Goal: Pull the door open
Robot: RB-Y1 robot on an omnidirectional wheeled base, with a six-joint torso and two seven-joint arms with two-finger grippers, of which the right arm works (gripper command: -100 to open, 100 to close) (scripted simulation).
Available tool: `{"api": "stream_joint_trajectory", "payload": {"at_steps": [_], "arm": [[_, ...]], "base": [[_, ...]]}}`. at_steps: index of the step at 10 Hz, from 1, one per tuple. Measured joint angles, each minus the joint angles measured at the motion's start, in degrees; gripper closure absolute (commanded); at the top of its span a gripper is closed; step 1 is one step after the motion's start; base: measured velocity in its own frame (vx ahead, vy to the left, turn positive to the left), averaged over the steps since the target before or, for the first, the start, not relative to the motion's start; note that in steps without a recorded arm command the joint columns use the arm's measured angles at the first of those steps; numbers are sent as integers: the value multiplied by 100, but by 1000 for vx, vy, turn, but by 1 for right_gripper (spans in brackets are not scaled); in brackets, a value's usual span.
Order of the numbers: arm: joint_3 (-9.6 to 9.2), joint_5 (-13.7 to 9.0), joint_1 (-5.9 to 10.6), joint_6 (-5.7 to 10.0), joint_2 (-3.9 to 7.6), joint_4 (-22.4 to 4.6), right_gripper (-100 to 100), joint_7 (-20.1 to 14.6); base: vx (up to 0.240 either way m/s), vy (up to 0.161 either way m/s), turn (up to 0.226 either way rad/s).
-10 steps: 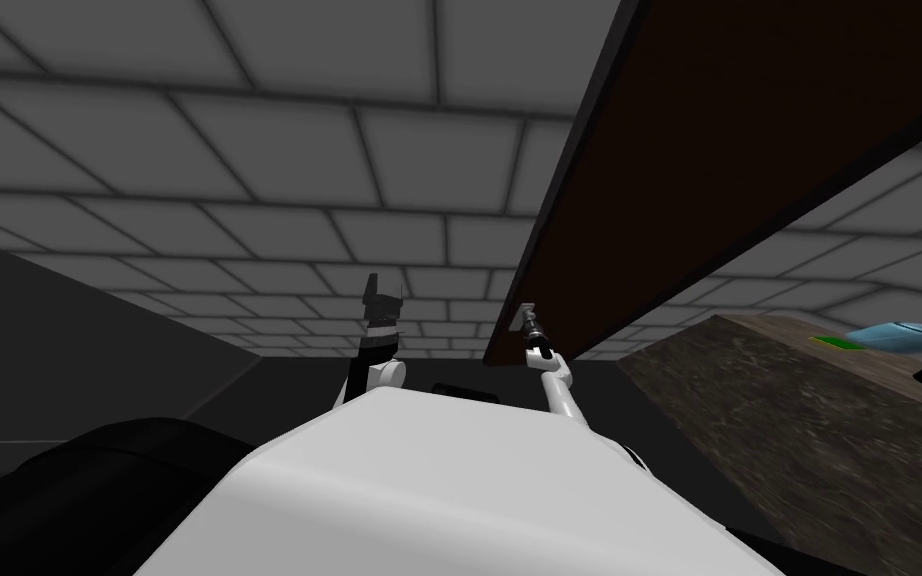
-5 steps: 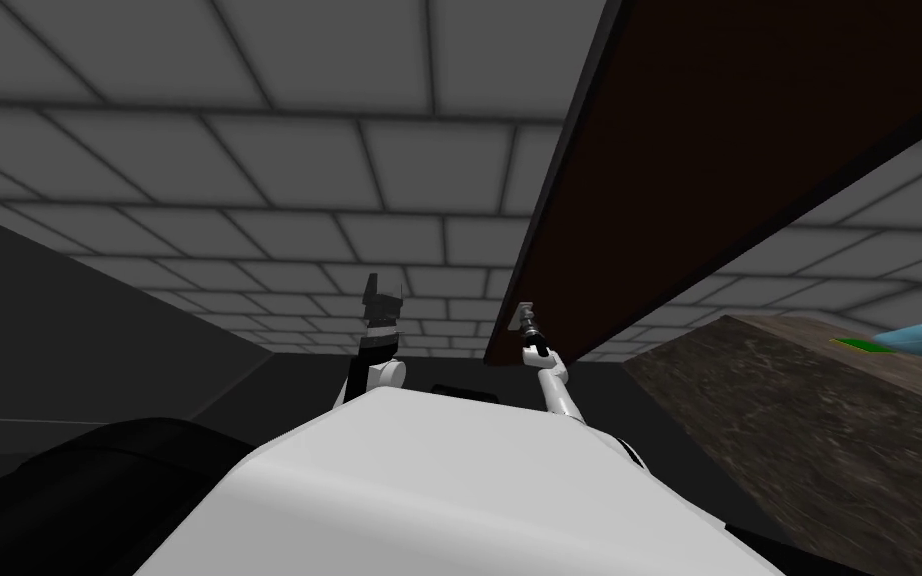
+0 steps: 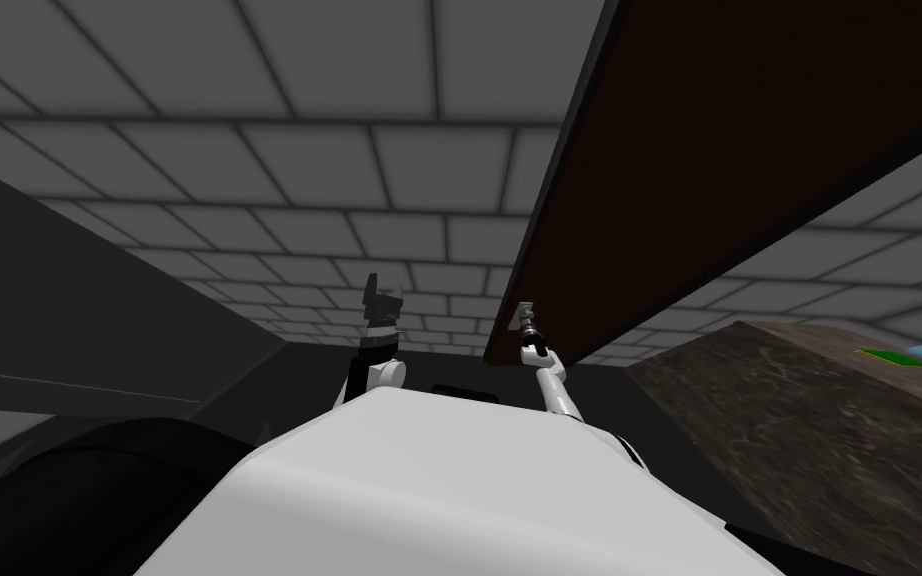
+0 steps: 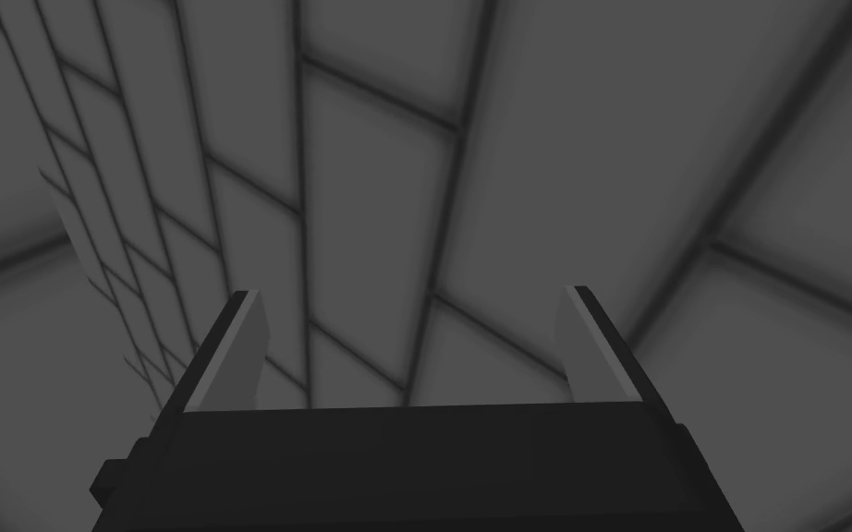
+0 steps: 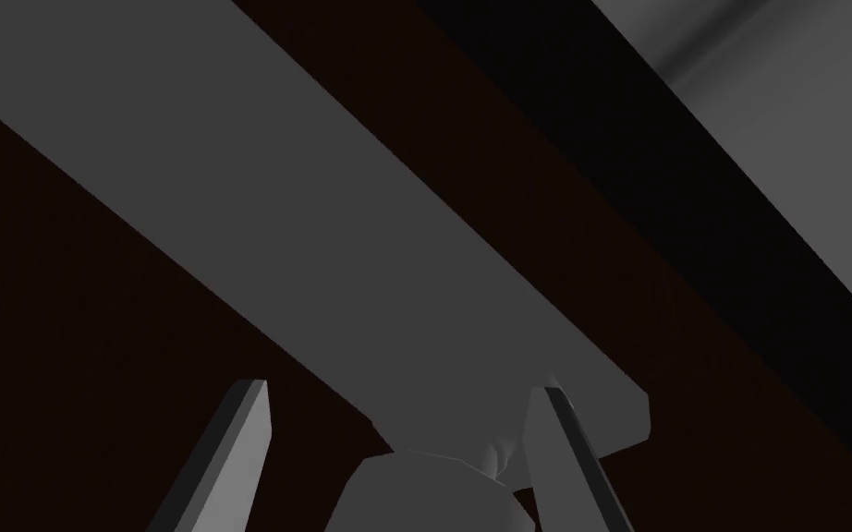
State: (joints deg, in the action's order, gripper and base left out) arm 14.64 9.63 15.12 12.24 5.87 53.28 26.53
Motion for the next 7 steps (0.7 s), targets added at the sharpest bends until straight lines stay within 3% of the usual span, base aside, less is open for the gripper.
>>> {"api": "stream_joint_trajectory", "payload": {"at_steps": [2,4,5,7], "arm": [[-88,-147,-14,33,22,5,100,-288],[-104,-260,101,90,47,-128,100,-528],[-158,-300,13,102,54,-26,100,-651],[-240,-469,40,152,86,-77,100,-976]], "base": [[-47,-48,82],[-44,-43,72],[-44,-48,61],[-54,-63,79]]}}
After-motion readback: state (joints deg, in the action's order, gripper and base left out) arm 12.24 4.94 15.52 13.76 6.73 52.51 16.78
